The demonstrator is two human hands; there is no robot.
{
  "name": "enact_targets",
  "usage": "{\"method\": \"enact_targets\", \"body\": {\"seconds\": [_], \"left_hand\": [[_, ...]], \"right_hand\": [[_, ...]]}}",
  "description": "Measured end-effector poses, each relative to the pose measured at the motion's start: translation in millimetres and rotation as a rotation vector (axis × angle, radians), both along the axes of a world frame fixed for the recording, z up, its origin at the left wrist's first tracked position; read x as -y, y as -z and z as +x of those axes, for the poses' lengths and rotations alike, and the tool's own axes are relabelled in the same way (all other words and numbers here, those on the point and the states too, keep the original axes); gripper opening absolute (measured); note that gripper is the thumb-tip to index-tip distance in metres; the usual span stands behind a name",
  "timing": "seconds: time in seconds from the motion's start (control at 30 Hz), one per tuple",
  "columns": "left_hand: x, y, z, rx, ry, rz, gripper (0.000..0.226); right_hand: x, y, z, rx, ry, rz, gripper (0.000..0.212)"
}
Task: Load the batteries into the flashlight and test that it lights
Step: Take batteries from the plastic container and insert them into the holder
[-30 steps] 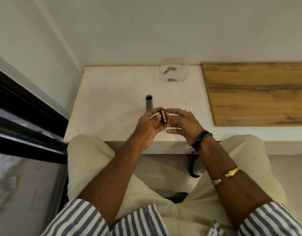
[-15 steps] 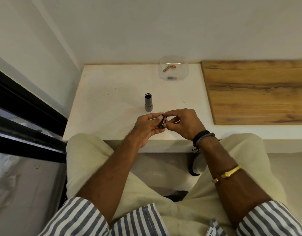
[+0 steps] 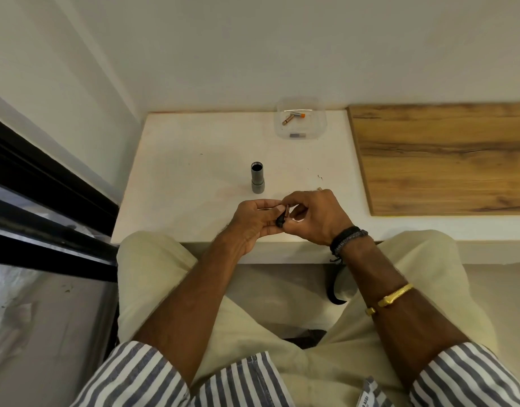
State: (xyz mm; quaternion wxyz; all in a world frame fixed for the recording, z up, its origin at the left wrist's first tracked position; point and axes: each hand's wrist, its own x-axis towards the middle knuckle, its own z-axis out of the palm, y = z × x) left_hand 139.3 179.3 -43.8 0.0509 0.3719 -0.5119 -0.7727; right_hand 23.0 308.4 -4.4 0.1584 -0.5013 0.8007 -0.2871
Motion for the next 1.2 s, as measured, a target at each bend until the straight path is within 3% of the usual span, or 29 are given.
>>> {"method": "enact_targets", "body": {"seconds": [0.33,0.57,0.77,0.93,1.2], "left_hand": [[-1.2,-1.7,-3.1,-0.113,-0.176,0.161,0.020],[-4.3,-0.9,-5.4,-0.159,-0.216,0.156,0.022],[-0.7,1.5,-7.1,-0.205,-0.276,0.221,0.021],[-2.4,2.4,-3.3,-0.235,-0.261,0.284,0.025],[-6.0,-1.1,-6.6,-0.242,-0.249,0.321,0.027]], "right_hand": [[2.1,6.4,-1.5,0.050,0.056,-0.119,0.017],[-1.2,14.4,-8.4,0.287,0.216,-0.130,0.010],[-10.0,26.2,-33.6,0.451,0.595,-0.203,0.014],[-19.4,43.5,-54.0,0.297,0.863,-0.150,0.011],[-18.3,56.9,-58.5,0.166,0.843,-0.014,0.016]]}}
